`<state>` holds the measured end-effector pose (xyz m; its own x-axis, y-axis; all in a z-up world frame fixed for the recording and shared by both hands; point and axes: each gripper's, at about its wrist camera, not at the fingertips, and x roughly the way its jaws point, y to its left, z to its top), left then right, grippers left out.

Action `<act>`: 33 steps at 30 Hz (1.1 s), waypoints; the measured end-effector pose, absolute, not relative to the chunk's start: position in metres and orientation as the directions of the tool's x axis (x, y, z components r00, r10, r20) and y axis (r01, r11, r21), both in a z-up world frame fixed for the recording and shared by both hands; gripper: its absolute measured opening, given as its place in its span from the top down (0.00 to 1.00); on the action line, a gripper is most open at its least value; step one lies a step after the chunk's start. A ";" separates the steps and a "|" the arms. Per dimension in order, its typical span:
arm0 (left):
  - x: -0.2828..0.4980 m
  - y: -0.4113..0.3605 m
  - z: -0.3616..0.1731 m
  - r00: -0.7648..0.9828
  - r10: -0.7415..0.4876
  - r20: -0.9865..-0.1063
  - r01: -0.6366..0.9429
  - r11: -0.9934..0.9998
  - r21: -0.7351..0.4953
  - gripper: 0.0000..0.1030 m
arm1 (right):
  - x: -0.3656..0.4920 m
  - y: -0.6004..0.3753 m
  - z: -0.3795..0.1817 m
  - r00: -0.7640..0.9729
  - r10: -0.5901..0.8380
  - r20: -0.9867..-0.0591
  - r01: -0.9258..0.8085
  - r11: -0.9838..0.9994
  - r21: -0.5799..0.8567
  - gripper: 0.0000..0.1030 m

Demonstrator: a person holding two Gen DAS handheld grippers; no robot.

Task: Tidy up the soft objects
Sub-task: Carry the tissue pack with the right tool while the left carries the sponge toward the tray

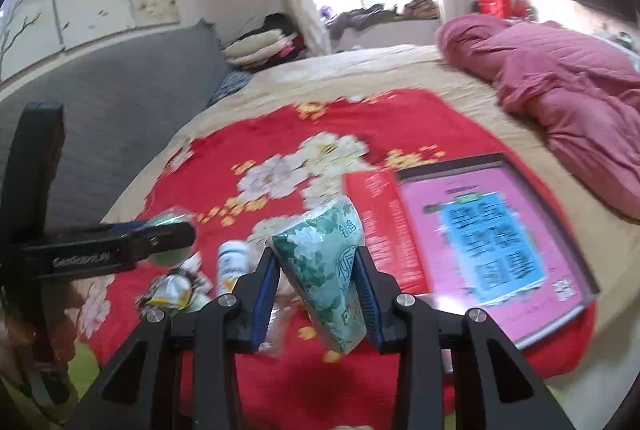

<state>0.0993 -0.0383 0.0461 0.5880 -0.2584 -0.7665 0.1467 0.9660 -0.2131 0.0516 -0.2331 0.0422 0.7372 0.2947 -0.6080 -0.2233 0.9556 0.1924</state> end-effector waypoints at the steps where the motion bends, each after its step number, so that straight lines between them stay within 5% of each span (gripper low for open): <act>1: 0.098 -0.045 0.050 0.591 -0.266 -0.762 0.160 0.964 -0.213 0.44 | 0.051 -0.239 0.045 0.744 0.286 -0.603 -0.212 0.958 0.194 0.63; 18: 0.096 -0.160 0.089 0.586 -0.372 -0.720 0.328 0.921 -0.209 0.44 | 0.039 -0.350 0.087 0.842 0.143 -0.519 -0.026 0.974 0.226 0.63; 33: 0.124 -0.250 0.056 0.506 -0.376 -0.776 0.432 0.889 -0.149 0.44 | 0.049 -0.408 0.067 0.831 0.100 -0.547 0.064 0.959 0.274 0.63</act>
<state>0.1241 -0.2503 0.0560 0.5061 -0.3761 -0.7761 0.4323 0.8893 -0.1491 0.0495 -0.4080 0.0675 0.8313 0.1005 -0.5466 0.0644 0.9595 0.2744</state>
